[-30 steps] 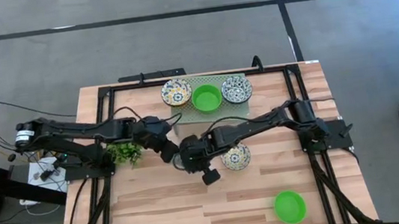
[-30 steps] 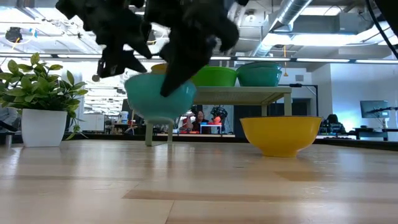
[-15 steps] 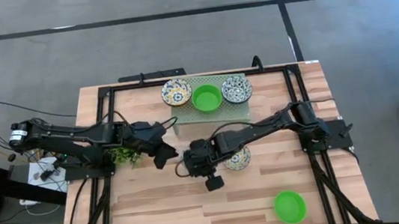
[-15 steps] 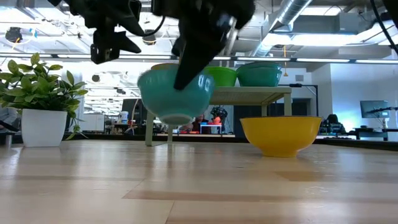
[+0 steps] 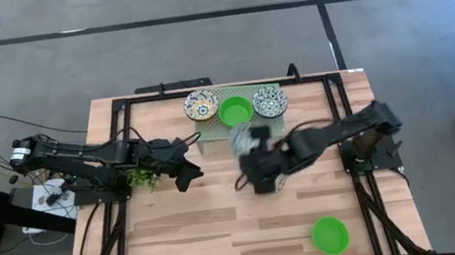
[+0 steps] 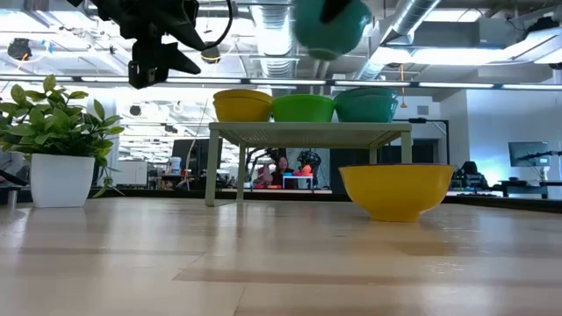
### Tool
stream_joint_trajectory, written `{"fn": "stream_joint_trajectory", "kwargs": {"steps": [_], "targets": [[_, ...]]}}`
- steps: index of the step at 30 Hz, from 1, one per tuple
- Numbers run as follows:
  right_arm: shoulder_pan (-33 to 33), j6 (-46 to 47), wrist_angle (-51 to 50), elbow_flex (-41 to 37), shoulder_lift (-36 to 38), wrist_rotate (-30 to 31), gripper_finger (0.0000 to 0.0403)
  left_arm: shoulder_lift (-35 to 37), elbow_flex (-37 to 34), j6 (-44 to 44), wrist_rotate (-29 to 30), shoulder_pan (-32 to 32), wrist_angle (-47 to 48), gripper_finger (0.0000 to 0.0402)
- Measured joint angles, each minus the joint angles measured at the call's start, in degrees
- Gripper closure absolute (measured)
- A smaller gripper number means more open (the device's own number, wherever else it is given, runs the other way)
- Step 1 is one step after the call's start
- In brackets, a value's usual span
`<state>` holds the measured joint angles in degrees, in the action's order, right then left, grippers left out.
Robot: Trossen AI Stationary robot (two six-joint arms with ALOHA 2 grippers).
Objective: Pick & Place Mini bowls
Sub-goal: Stack the blue bowl on the blue bowl on the shelf
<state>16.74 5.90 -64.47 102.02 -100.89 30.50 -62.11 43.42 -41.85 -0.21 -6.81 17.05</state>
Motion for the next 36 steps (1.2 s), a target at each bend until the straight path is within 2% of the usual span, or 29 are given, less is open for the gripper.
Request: {"fn": "stream_joint_trajectory", "kwargs": {"steps": [3,12,14,19,21,29,36], "targets": [[-2.2,4.2,-5.4,0.0,3.9,4.2,0.0397,0.0,0.0,0.0,0.0,0.0,-0.2,0.0252],[-16.3,7.1,-13.1,0.0,7.2,3.9,0.0395,0.0,0.0,0.0,0.0,0.0,-0.5,0.0252],[-19.4,6.3,-13.8,0.0,6.4,2.5,0.0395,0.0,0.0,0.0,0.0,0.0,-0.6,0.0252],[-24.8,1.4,-10.7,-1.6,5.8,-5.8,0.0395,0.0,0.0,0.0,0.0,0.0,-0.6,0.0252],[-25.9,1.3,-11.4,-2.2,5.8,-8.1,0.0395,0.0,0.0,0.0,0.0,0.0,-0.6,0.0252],[-26.1,0.3,-11.7,-2.7,6.0,-8.3,0.0395,0.0,0.0,0.0,0.0,0.0,-0.8,0.0252],[-26.0,1.5,-11.6,-2.7,6.0,-11.0,0.0395,0.0,0.0,0.0,0.0,0.0,-0.9,0.0252]]}}
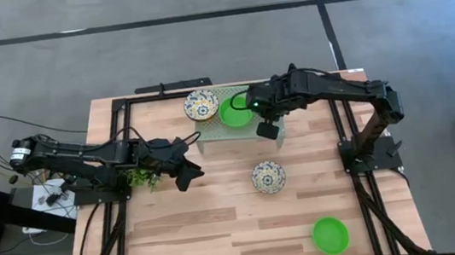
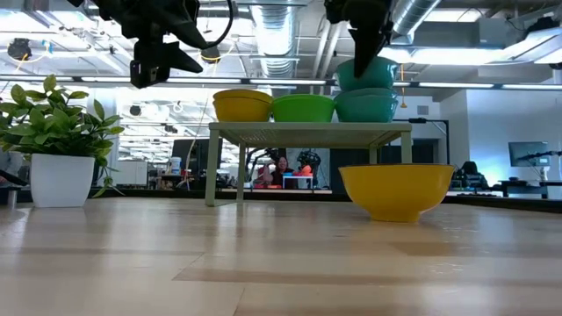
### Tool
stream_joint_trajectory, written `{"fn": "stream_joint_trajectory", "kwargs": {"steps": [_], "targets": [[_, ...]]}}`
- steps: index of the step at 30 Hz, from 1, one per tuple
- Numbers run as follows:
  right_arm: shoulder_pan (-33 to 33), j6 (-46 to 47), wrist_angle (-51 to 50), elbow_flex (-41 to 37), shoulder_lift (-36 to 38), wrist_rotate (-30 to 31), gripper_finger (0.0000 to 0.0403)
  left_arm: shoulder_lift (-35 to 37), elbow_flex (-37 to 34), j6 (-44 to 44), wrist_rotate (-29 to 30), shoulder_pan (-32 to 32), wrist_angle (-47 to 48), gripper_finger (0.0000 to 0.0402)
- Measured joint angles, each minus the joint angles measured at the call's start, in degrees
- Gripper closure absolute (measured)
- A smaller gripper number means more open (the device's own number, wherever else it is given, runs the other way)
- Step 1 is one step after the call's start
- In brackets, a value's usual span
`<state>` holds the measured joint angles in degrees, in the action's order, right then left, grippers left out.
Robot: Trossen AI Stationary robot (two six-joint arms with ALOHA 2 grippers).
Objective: Pick & Place Mini bowls
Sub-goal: Stack the blue bowl on the blue bowl on the shelf
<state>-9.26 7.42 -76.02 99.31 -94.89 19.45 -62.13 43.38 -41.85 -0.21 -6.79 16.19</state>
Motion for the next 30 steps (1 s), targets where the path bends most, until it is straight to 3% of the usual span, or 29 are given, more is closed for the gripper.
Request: {"fn": "stream_joint_trajectory", "kwargs": {"steps": [17,30], "targets": [[-0.2,-3.0,5.2,-7.7,0.0,0.4,0.0392,0.0,0.0,0.0,0.0,0.0,-0.3,0.0252],[-1.7,-3.5,5.0,-7.7,0.0,0.6,0.0336,0.0,0.0,0.0,0.0,0.0,-0.8,0.0252]]}}
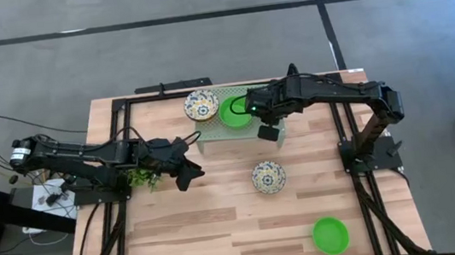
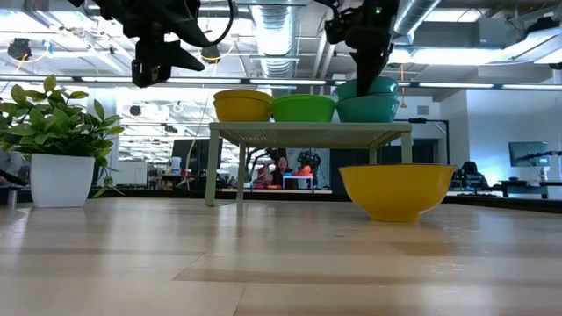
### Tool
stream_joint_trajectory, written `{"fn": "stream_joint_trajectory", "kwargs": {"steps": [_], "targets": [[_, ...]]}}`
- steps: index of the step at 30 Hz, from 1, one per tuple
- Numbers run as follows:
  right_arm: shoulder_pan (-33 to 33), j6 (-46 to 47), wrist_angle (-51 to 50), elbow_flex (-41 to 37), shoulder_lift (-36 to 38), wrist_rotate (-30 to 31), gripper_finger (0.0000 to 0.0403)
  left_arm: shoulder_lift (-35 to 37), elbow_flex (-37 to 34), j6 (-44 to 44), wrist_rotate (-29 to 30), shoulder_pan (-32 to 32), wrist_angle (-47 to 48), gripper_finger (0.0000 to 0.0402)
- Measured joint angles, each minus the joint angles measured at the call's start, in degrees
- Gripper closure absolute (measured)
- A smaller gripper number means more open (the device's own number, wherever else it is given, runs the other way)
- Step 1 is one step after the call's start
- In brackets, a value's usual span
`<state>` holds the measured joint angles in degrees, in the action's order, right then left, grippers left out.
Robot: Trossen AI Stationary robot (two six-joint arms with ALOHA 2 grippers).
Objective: Pick & Place Mini bowls
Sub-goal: Stack the blue bowl on the blue bowl on the shelf
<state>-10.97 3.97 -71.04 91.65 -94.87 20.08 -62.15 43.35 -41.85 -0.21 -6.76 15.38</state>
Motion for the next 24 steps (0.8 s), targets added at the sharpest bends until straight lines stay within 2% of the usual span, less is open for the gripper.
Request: {"fn": "stream_joint_trajectory", "kwargs": {"steps": [10,24], "targets": [[0.3,0.0,-2.6,0.9,0.0,0.8,0.0315,0.0,0.0,0.0,0.0,0.0,-0.1,0.0252],[0.4,-2.0,-2.8,1.0,0.1,2.1,0.0249,0.0,0.0,0.0,0.0,0.0,-0.3,0.0252]]}}
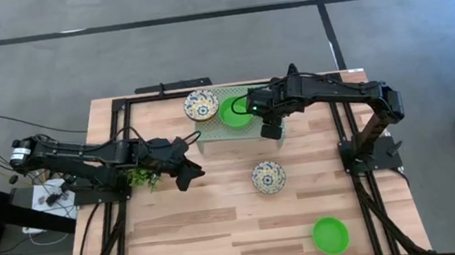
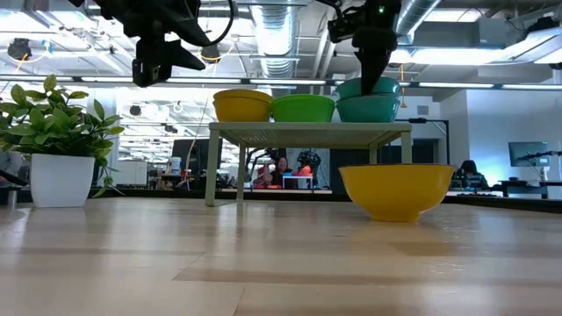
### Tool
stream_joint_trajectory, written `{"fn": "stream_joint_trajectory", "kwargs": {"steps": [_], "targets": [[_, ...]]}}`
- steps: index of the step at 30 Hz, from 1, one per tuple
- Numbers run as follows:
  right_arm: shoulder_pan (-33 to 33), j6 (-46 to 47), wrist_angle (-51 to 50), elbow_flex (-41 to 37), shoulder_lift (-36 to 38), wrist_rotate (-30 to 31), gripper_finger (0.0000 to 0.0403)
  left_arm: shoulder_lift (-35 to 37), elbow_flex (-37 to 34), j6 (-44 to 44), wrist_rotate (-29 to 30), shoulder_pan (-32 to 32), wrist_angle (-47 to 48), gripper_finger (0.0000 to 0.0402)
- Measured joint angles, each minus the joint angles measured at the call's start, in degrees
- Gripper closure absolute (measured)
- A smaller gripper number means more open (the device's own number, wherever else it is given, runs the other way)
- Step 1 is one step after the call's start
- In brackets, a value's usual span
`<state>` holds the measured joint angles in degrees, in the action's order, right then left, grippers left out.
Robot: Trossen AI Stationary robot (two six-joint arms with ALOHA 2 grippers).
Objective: Pick & Place Mini bowls
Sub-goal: Stack the blue bowl on the blue bowl on the shelf, then stack the green bowl on the green bowl on the shelf
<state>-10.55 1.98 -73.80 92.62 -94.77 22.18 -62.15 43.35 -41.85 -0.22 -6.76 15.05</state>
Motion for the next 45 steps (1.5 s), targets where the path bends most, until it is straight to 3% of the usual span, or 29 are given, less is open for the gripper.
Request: {"fn": "stream_joint_trajectory", "kwargs": {"steps": [15,26,36,45], "targets": [[1.3,-0.5,-2.5,5.8,0.2,0.1,0.0262,0.0,0.0,0.0,0.0,0.0,-0.1,0.0252],[3.2,-0.5,-2.6,5.9,0.2,0.3,0.0265,0.0,0.0,0.0,0.0,0.0,-0.1,0.0252],[8.6,0.7,-4.5,5.9,2.7,0.3,0.0265,0.0,0.0,0.0,0.0,0.0,-0.1,0.0252],[16.6,7.0,-2.7,1.8,10.8,-2.7,0.0265,0.0,0.0,0.1,-0.5,0.0,-0.5,0.0252]]}}
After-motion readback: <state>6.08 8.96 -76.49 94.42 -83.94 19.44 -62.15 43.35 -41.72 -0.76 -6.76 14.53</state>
